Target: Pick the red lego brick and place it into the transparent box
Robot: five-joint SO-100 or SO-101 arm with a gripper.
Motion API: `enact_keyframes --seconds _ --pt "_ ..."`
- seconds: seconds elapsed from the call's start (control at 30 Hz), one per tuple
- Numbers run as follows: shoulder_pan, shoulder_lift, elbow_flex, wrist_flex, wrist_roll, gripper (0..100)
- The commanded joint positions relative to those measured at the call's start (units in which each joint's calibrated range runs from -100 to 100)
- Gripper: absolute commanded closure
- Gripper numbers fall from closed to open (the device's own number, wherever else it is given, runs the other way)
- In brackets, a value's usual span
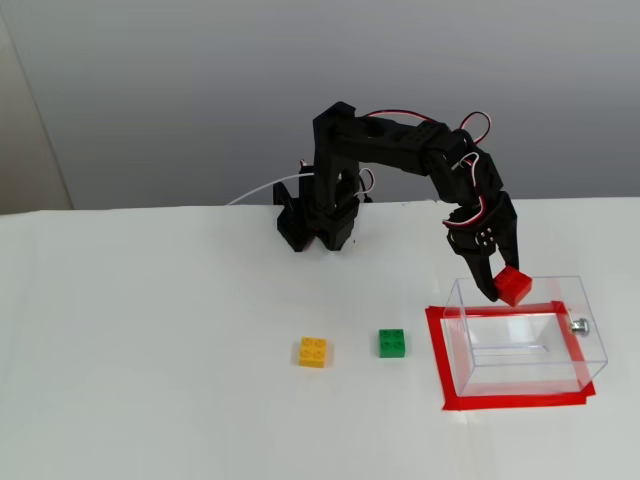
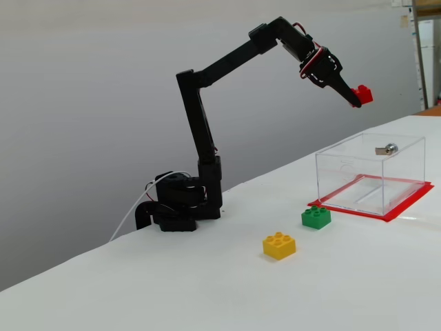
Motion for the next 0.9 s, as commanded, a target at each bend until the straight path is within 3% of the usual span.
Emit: enact_keyframes --seconds 0.0,0.87 --pt "-1.33 1.42 -2.53 0.06 0.02 86" --pt "-7.32 13.47 -1.9 -10.12 -0.03 85"
